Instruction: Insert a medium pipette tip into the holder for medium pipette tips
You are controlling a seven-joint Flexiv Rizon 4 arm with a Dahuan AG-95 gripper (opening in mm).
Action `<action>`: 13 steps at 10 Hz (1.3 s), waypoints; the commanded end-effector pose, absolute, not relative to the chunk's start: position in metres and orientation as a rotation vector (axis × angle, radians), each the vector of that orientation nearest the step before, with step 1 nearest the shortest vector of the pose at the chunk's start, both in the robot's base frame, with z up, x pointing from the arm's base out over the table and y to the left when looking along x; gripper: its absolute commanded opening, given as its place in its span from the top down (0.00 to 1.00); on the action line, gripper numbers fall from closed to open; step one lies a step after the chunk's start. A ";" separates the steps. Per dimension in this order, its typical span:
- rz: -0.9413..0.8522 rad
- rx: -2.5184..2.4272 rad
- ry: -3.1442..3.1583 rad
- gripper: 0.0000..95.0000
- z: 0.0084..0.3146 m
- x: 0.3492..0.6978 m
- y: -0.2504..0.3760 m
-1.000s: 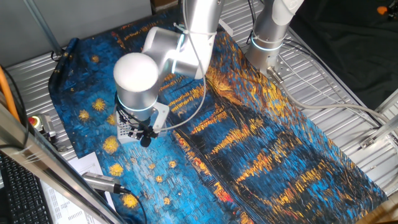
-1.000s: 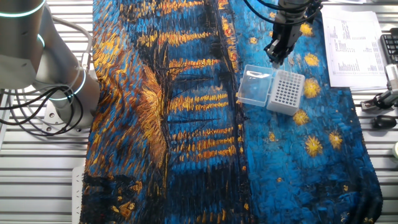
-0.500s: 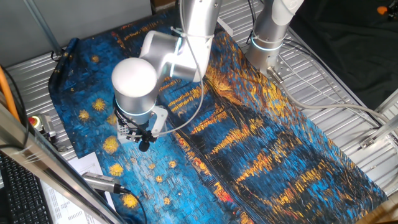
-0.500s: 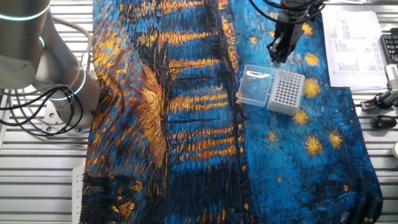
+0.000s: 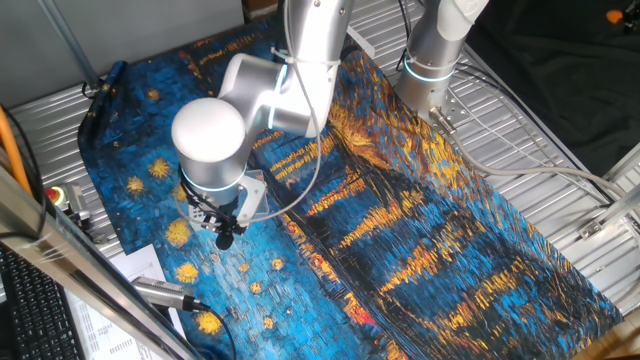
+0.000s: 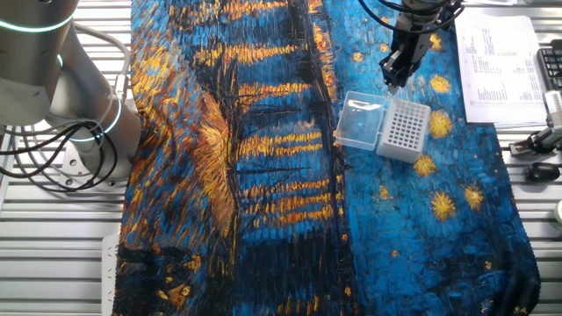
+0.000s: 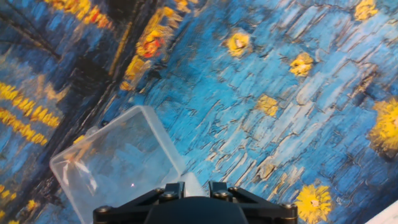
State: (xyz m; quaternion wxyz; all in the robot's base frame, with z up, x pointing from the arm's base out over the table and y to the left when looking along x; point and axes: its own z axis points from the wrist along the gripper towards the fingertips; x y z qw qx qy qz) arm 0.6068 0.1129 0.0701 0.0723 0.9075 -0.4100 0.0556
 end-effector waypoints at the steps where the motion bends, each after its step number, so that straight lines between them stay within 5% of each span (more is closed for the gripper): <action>1: 0.172 2.722 -1.249 0.80 0.071 0.607 0.113; 6: 0.163 2.705 -1.320 0.80 0.069 0.614 0.123; 7: 0.166 2.704 -1.321 1.00 0.069 0.616 0.125; 12: 0.178 2.679 -1.364 1.00 0.068 0.627 0.127; 13: 0.180 2.668 -1.386 0.80 0.068 0.627 0.127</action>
